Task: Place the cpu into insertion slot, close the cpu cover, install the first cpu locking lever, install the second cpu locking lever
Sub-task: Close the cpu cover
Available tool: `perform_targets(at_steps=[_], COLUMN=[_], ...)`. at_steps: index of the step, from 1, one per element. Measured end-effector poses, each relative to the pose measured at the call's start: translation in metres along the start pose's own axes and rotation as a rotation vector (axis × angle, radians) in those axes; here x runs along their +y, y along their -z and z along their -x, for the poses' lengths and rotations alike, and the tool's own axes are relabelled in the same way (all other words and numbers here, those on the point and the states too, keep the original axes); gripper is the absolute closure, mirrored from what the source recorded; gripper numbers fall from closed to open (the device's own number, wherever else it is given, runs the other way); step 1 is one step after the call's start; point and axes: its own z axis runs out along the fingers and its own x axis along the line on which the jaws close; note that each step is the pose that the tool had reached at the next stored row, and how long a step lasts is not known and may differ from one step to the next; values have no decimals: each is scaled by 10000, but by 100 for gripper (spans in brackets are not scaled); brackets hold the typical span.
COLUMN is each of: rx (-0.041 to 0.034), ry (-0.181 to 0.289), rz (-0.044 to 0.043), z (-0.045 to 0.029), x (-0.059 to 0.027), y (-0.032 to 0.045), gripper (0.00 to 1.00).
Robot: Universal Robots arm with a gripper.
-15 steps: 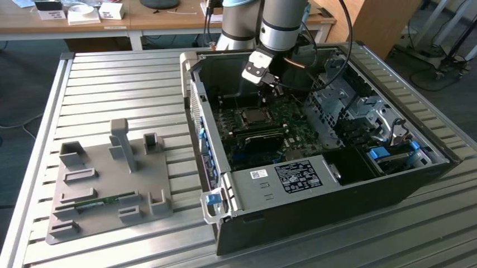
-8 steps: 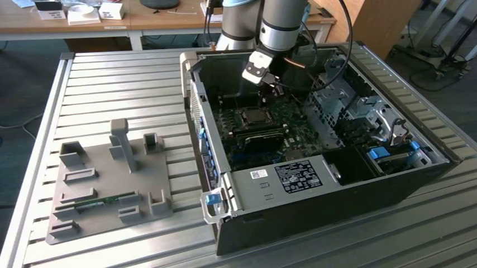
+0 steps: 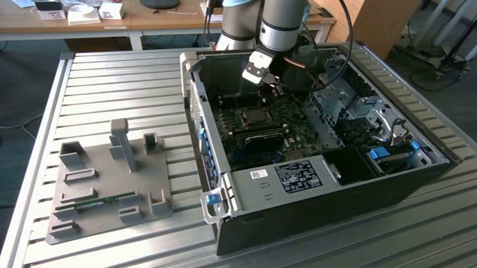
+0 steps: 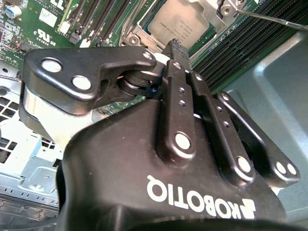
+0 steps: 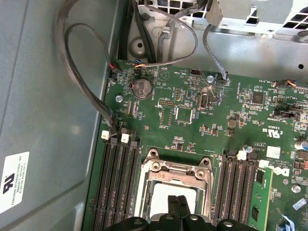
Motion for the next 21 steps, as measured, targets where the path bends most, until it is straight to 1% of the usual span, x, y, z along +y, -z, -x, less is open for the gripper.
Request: perform_targets(at_steps=[3,7,21], rx=[1,7,9], ry=[24,173,231], rz=[0,-2,-3], z=[0,0,0], x=[0,0,0], y=[0,0,0], gripper=[89,89,89])
